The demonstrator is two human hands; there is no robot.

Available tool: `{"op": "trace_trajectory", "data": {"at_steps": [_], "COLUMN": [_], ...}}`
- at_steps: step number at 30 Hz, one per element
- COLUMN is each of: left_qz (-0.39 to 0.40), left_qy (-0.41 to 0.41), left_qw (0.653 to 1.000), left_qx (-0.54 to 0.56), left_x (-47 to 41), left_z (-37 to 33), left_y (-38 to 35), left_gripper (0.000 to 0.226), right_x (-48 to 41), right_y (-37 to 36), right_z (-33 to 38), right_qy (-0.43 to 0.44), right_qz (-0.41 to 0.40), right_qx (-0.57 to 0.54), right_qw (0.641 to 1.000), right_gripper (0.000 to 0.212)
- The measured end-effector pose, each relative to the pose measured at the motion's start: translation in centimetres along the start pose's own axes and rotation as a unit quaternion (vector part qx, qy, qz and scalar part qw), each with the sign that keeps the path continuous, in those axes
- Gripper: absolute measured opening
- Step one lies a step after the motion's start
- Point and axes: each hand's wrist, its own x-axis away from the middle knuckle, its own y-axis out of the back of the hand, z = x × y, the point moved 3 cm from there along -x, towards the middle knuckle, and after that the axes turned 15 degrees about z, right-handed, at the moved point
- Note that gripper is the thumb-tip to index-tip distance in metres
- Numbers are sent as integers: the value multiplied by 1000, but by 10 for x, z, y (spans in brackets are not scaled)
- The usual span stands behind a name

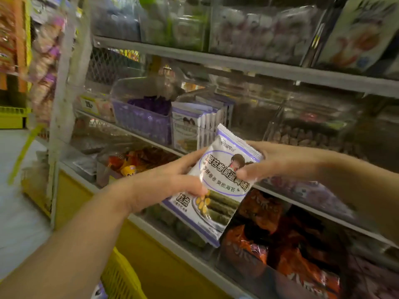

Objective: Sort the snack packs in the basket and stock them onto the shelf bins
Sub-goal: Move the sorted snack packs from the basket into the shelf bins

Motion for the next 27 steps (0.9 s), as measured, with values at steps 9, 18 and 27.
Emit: {"op": "trace_trajectory", "data": {"at_steps": [9, 18, 27], "left_qz": [26, -251, -352], "left_qy": [9, -107, 118], "left_qw": [997, 918, 796], "left_qx": [-69, -287, -478], "left_x": [-42, -88, -82], "left_z": [-52, -83, -13], "left_y": [21, 57, 92], "left_gripper": [91, 53, 51], "right_x": [38, 57, -19], "right_y": [31, 87, 104], "right_z": [22, 49, 23], "right_qy": [108, 83, -93], "right_qz": [-9, -402, -340], "right_qx": [-12, 307, 471], "right_qw": [994, 858, 809], "right_gripper": [57, 73, 70]}}
